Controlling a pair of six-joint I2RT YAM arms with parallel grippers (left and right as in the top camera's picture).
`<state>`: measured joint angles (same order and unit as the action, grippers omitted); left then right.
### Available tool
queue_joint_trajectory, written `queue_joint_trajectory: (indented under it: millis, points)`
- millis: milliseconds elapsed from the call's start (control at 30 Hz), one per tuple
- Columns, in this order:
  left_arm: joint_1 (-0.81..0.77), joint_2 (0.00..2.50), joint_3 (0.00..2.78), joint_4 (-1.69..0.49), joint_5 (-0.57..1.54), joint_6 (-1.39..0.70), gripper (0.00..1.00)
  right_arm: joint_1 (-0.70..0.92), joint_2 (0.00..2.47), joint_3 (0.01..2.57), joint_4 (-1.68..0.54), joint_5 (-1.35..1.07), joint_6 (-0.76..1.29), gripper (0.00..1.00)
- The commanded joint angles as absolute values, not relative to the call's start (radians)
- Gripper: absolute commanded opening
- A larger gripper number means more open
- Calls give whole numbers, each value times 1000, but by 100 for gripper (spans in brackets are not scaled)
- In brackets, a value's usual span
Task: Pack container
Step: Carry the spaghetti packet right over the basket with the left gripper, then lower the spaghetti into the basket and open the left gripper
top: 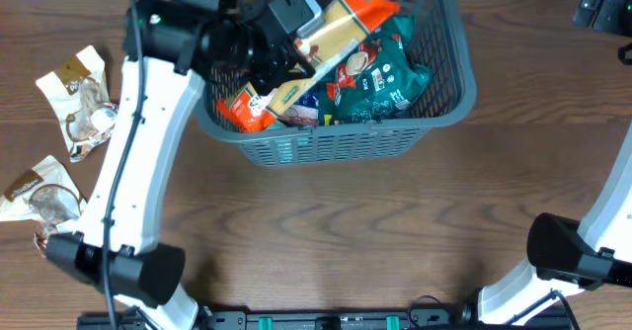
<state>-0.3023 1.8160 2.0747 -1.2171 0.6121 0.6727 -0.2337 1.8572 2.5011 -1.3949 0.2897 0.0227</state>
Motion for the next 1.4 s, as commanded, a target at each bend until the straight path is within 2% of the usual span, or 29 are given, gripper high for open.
queue_joint_trajectory:
  millis: [0, 1167, 1367]
  points:
    - [-301, 1834, 2116, -1230, 654, 730, 6, -241, 1834, 2512, -1396, 303, 37, 99]
    - [-368, 2033, 2109, -1300, 630, 899, 5, -241, 1834, 2512, -1396, 303, 37, 99]
    - [-368, 2035, 2102, -1297, 565, 901, 5, -241, 1834, 2512, -1396, 303, 37, 99]
